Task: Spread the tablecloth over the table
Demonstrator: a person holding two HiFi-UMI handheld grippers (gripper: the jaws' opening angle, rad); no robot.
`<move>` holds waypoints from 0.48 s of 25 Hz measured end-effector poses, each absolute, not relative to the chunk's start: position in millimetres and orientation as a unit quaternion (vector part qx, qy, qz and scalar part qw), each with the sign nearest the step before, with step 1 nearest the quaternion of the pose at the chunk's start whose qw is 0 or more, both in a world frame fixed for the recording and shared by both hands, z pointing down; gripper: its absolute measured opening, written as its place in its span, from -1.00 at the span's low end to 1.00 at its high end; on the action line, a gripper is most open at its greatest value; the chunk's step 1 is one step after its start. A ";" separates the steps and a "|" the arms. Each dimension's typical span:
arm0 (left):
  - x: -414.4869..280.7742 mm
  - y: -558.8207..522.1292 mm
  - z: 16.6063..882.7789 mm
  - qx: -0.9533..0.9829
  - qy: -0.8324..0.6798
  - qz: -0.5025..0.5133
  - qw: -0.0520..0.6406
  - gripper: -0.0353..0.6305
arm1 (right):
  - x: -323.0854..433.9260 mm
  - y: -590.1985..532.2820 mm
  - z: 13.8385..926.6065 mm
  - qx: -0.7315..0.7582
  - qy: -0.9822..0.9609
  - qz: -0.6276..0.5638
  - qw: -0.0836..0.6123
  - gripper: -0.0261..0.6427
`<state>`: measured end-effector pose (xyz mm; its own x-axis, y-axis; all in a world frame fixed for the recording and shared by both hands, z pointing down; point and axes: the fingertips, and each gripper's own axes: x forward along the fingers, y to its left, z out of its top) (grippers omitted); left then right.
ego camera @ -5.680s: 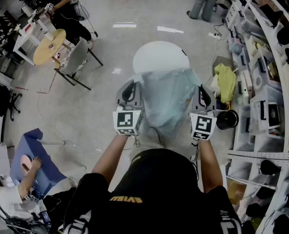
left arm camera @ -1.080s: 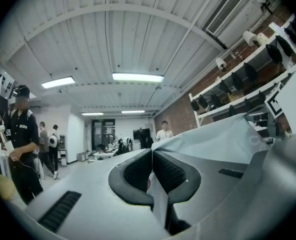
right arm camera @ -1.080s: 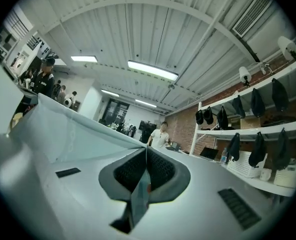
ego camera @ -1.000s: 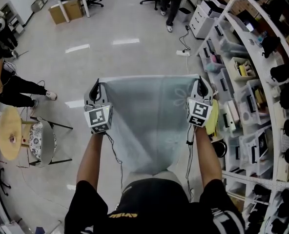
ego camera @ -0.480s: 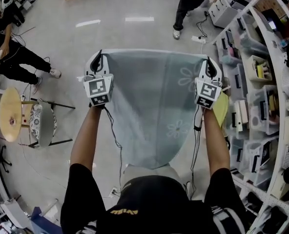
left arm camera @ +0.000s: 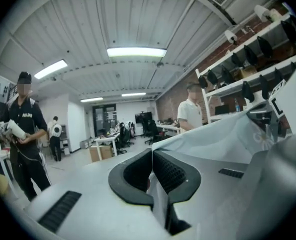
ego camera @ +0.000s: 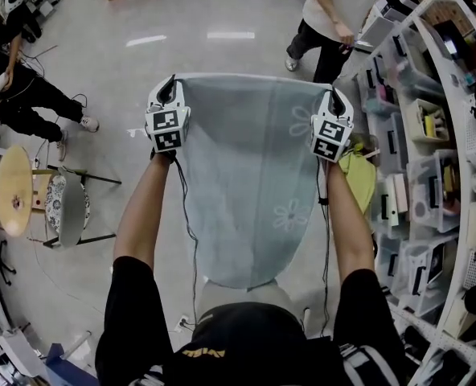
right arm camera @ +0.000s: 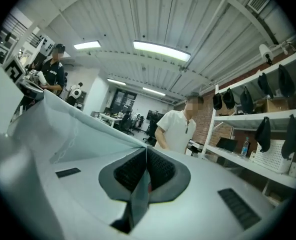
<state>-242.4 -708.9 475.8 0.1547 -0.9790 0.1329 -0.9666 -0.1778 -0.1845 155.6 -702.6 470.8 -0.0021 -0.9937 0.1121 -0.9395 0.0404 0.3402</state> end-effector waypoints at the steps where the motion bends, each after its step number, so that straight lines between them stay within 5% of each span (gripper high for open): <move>1: -241.6 -711.8 481.1 -0.759 0.641 -0.109 0.017 -0.83 | 156.4 -707.1 477.3 0.690 -0.701 -0.077 0.162 -0.91; 7: -237.7 -715.6 515.4 -0.757 0.639 -0.140 -0.010 -0.82 | 148.3 -723.3 526.3 0.662 -0.717 -0.033 0.217 -0.88; 8: -237.5 -714.2 521.9 -0.757 0.636 -0.149 -0.013 -0.79 | 145.6 -723.6 533.7 0.653 -0.723 -0.024 0.224 -0.70; 12: -231.6 -709.0 542.6 -0.764 0.618 -0.180 -0.029 0.07 | 135.5 -718.7 554.1 0.621 -0.741 -0.008 0.254 -0.15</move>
<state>-231.6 -709.0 542.6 0.1705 -0.9351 0.3108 -0.9556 -0.2338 -0.1792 135.5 -718.7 554.1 -0.0996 -0.9247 0.3674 -0.9170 0.2287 0.3269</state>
